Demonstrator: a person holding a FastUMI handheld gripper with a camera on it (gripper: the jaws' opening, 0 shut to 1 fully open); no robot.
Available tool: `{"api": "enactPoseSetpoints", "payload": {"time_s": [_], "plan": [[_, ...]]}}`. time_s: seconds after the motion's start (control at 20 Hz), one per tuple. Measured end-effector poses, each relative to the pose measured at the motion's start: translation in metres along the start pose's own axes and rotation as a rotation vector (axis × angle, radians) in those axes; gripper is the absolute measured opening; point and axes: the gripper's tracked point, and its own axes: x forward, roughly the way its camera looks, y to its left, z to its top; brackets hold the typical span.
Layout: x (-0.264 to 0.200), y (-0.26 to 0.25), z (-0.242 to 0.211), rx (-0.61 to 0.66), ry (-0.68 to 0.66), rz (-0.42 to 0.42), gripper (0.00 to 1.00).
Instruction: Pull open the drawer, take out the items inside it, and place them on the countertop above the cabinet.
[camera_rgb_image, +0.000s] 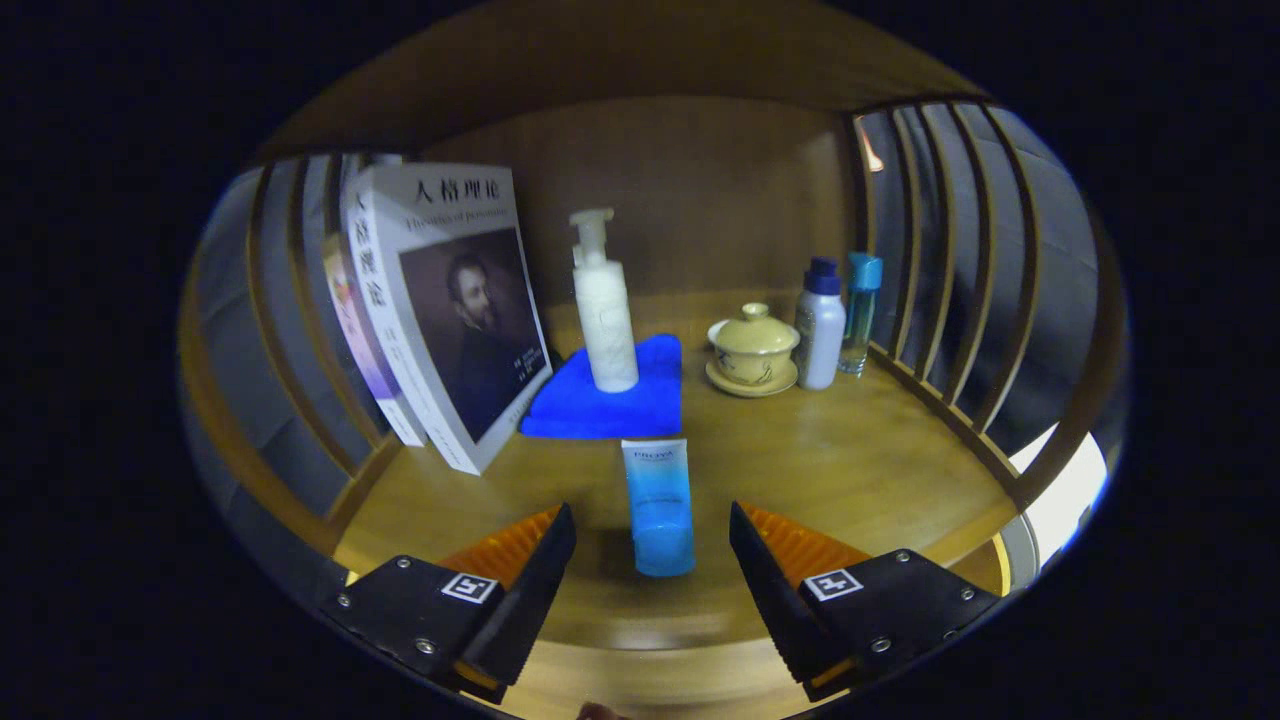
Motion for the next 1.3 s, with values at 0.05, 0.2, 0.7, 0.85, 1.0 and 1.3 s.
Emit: {"api": "enactPoseSetpoints", "payload": {"time_s": [0.05,0.2,0.7,0.85,1.0,1.3], "plan": [[-0.016,-0.001,0.007,-0.007,-0.043,-0.002,0.95],[-0.071,-0.003,0.028,-0.056,-0.193,-0.023,0.94],[-0.218,0.03,-0.037,-0.092,-0.463,-0.05,0.94],[-0.235,0.044,-0.088,-0.09,-0.432,-0.008,0.94],[-0.246,0.046,-0.133,-0.092,-0.386,0.004,0.94],[-0.251,0.032,-0.187,-0.102,-0.311,-0.038,0.94]]}}
